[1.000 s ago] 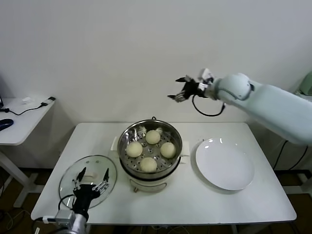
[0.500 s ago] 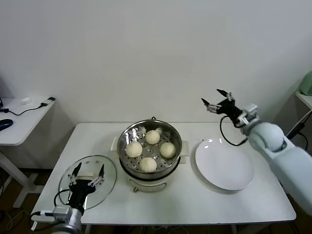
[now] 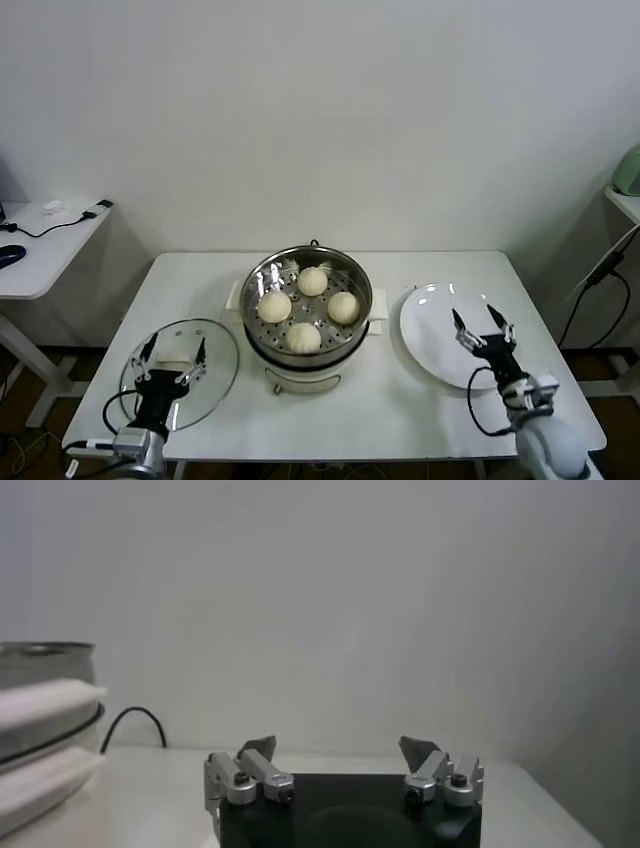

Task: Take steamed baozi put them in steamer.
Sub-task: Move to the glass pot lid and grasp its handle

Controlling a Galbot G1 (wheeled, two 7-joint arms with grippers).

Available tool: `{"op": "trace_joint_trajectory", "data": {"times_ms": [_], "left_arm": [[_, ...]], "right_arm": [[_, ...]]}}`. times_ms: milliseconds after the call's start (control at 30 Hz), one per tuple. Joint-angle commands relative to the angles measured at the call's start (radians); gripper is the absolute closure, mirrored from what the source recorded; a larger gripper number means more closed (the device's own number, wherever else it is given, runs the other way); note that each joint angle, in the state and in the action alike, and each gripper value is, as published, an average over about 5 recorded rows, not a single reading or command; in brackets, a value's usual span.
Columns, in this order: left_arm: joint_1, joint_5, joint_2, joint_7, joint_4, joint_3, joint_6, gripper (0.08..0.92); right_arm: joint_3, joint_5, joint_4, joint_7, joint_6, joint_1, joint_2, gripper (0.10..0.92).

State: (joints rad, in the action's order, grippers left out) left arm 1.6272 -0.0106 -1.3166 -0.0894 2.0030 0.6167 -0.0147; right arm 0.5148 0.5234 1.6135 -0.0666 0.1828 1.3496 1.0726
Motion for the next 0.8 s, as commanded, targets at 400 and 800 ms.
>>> {"op": "trace_joint_trajectory", "data": {"times_ms": [400,800], "left_arm": [[0.006,0.982,0.107,-0.311,-0.278,0.043,-0.228,0.177],[-0.027,1.300,0.050,-0.402,-0.423,0.016,-0.061,0.177]], "right_arm": [[0.066,-0.151,0.024,0.099,0.029,0.140,0.178,0.203],[0.061,-0.146,0.031,0.121,0.004,0.104,0.167,0.203]]}}
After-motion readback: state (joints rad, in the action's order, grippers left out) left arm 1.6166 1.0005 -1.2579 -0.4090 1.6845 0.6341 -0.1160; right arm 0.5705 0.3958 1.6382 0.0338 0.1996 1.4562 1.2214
